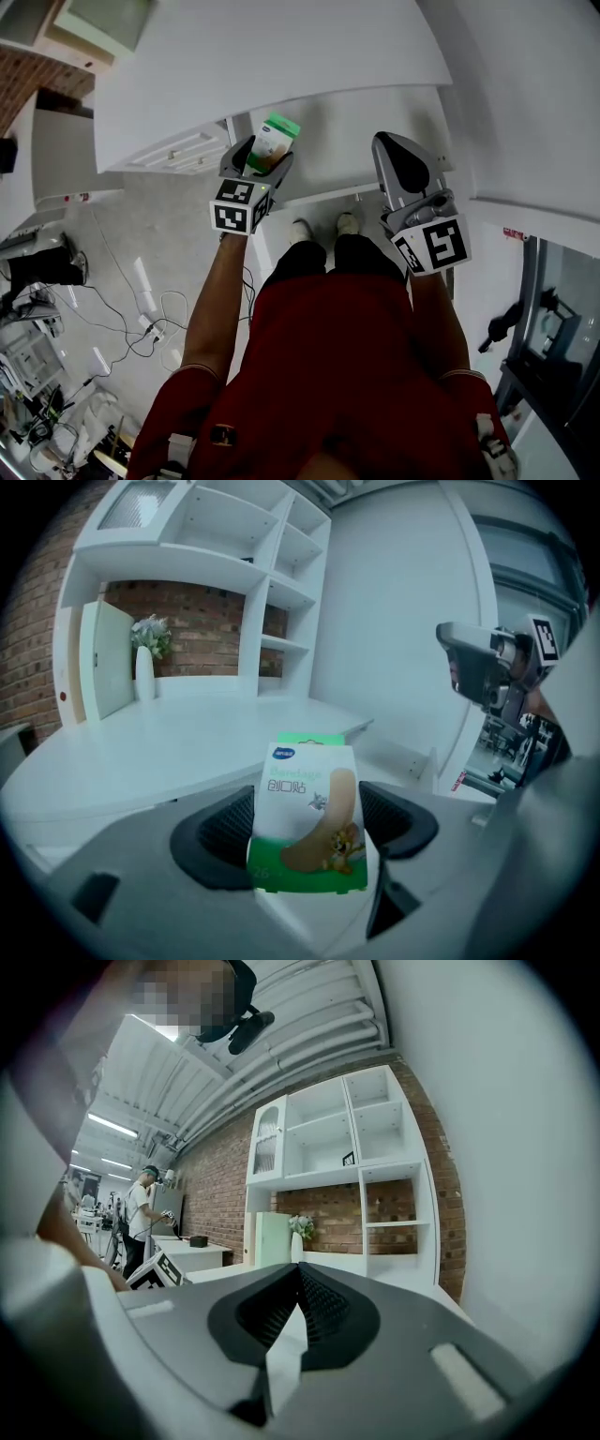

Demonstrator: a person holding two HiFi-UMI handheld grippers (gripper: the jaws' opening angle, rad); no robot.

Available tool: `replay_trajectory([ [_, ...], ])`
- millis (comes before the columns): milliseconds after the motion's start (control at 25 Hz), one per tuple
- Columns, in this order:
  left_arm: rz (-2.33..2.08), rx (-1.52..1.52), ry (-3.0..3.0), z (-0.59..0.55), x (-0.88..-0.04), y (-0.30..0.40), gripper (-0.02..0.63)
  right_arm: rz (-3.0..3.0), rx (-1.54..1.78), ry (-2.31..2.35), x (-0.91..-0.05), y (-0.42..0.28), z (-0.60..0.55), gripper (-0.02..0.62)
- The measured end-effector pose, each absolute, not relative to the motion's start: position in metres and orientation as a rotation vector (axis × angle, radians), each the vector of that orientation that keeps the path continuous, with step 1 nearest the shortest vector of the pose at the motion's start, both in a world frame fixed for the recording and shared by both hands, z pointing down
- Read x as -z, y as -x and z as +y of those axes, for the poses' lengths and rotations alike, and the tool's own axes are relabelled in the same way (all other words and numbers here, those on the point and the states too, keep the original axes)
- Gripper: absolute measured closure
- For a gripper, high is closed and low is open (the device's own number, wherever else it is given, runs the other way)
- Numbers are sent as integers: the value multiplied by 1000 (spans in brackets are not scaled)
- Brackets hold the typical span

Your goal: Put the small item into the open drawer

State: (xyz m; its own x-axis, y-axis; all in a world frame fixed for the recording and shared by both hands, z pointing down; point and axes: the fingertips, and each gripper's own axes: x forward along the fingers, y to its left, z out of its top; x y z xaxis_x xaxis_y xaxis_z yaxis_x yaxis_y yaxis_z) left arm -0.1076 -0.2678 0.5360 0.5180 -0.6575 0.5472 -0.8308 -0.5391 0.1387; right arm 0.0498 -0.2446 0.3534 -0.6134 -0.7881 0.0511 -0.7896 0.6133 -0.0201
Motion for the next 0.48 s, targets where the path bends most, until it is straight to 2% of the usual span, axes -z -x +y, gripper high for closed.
replay_trajectory([
  [480, -1256, -826, -2207, -301, -599, 106, 252, -2777, -107, -1313, -369, -67, -267, 583],
])
